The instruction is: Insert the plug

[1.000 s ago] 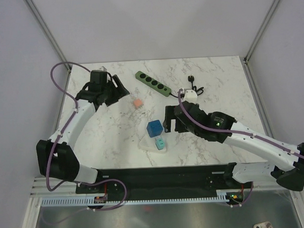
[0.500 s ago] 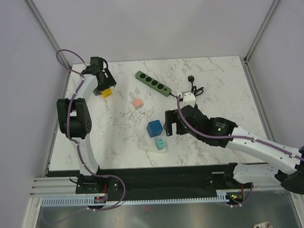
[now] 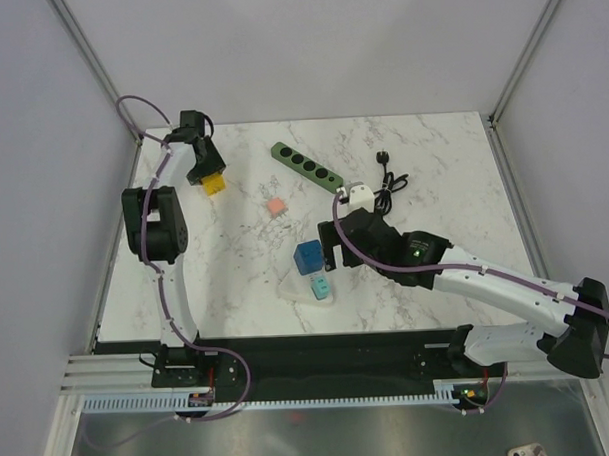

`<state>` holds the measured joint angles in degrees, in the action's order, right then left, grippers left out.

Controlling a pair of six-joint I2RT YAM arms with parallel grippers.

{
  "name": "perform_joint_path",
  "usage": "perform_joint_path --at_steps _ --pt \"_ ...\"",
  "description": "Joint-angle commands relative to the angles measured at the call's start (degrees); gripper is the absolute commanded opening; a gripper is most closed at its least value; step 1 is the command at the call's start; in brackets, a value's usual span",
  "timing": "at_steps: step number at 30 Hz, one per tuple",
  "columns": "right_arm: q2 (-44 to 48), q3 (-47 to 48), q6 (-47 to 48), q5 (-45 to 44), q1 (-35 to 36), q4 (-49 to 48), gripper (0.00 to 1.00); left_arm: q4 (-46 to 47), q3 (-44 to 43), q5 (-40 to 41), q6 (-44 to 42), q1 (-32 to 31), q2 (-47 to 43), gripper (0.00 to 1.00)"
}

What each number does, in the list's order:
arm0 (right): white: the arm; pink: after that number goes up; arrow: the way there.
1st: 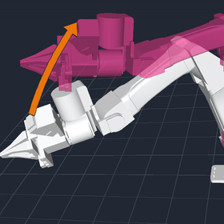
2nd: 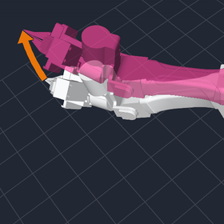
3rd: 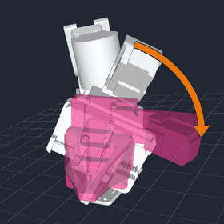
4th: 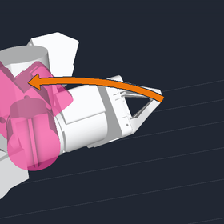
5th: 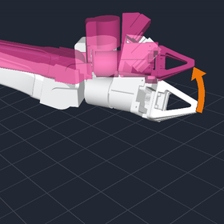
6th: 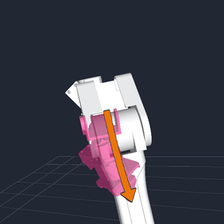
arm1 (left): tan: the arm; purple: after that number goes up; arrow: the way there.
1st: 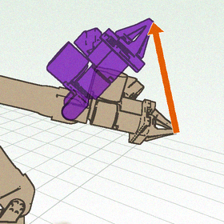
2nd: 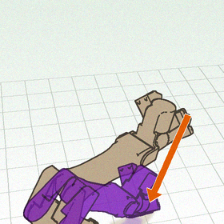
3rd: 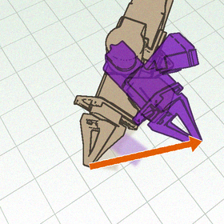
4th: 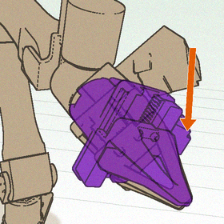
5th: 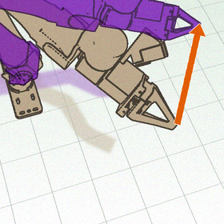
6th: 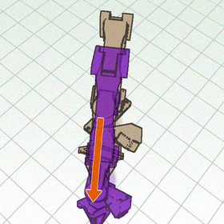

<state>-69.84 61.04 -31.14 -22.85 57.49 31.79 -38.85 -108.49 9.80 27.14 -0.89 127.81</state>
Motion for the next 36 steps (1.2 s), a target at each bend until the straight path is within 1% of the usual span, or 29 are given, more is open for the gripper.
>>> perform_joint_path --at_steps 1,3,5,6,7,8,9,10,11,12,13,14,15,16,17,18,19,20,21,22,23,24,25,29,35,36 --pt "-0.3 -0.4 0.8 0.0 -0.7 -2.3 0.98 -0.3 -0.4 -2.8 -3.3 -0.2 0.1 0.63" --pt "-0.1 -0.5 0.5 0.8 -0.9 -2.3 0.98 -0.2 0.8 -3.4 -3.8 -0.3 -1.8 0.62" --pt "0.0 -0.4 0.0 1.7 -1.2 -2.5 0.98 -0.2 2.4 -4.0 -5.2 -0.3 -3.0 0.55" --pt "0.2 -0.4 0.0 2.0 -1.1 -2.5 0.98 -0.2 2.8 -4.7 -5.9 -0.3 -4.6 0.49" --pt "0.3 -0.2 -0.1 2.0 -1.2 -2.5 0.98 -0.2 3.8 -7.1 -7.4 -0.4 -5.5 0.34" --pt "0.5 -0.2 0.0 2.0 -1.2 -2.6 0.98 -0.2 4.3 -8.7 -8.3 -0.7 -6.4 0.27" --pt "1.2 -0.3 0.5 2.4 -1.5 -3.0 0.98 -0.1 5.5 -9.5 -9.0 -1.5 -9.3 0.2" --pt "1.6 -0.7 0.8 3.0 -2.5 -4.3 0.98 0.1 6.2 -12.8 -10.6 -2.3 -11.0 0.07" --pt "2.2 -2.8 0.1 3.8 -3.9 -8.4 0.98 0.6 7.0 -14.1 -11.7 -3.1 -13.1 0.02" --pt "3.0 -4.0 -1.0 9.2 -5.5 -11.5 0.98 1.2 7.8 -15.6 -12.7 -5.2 -15.0 0.02" --pt "2.9 -5.1 -0.9 13.5 -9.5 -14.8 0.98 2.0 9.6 -19.2 -14.6 -6.2 -19.2 0.02" --pt "2.0 -5.7 0.0 22.6 -11.3 -19.4 0.98 2.4 10.3 -21.6 -15.4 -7.3 -21.2 0.02" --pt "1.4 -5.1 3.0 26.4 -13.8 -20.3 0.98 2.6 12.2 -24.5 -15.7 -9.0 -23.1 0.02" --pt "0.7 -3.9 5.0 28.7 -14.3 -20.4 0.98 4.2 13.6 -31.3 -15.7 -9.7 -25.7 0.02" --pt "-0.5 -1.5 6.9 29.8 -14.9 -19.6 0.98 5.3 15.1 -35.3 -15.7 -10.4 -29.9 0.02" --pt "-0.9 -0.2 8.6 32.1 -15.3 -19.1 0.98 6.4 16.7 -38.9 -15.9 -12.2 -32.4 0.02" --pt "-1.4 0.9 12.5 33.7 -16.1 -18.5 0.98 7.1 19.3 -43.9 -16.5 -13.3 -34.4 0.02" --pt "-2.0 3.1 14.2 35.8 -16.4 -17.6 0.98 7.8 20.4 -46.2 -17.3 -14.7 -38.1 0.02" --pt "-2.2 3.9 16.1 38.4 -16.7 -17.2 0.98 7.9 22.1 -48.4 -19.3 -17.6 -39.7 0.02" --pt "-2.5 5.4 18.5 43.7 -17.6 -16.1 0.98 7.8 22.8 -52.8 -20.1 -19.1 -41.0 0.02" --pt "-2.7 6.5 20.0 47.5 -18.1 -14.8 0.98 7.9 23.5 -55.4 -20.6 -20.4 -42.5 0.02" --pt "-3.3 7.5 21.3 49.5 -18.6 -13.3 0.98 8.0 24.1 -58.1 -20.9 -22.1 -44.6 0.02" --pt "-3.3 8.4 23.3 51.7 -19.0 -12.0 0.98 8.0 25.4 -63.0 -21.1 -22.5 -45.8 0.02" --pt "-1.1 10.1 26.2 53.9 -19.9 -6.9 0.98 8.6 29.0 -66.9 -21.6 -23.5 -50.5 0.02" --pt "3.5 8.4 27.4 58.3 -20.8 -2.9 0.98 8.9 34.1 -73.2 -27.0 -23.5 -57.0 0.02" --pt "3.8 8.4 27.1 59.0 -20.8 -2.9 0.98 9.0 35.5 -74.5 -29.5 -23.5 -57.4 0.02"
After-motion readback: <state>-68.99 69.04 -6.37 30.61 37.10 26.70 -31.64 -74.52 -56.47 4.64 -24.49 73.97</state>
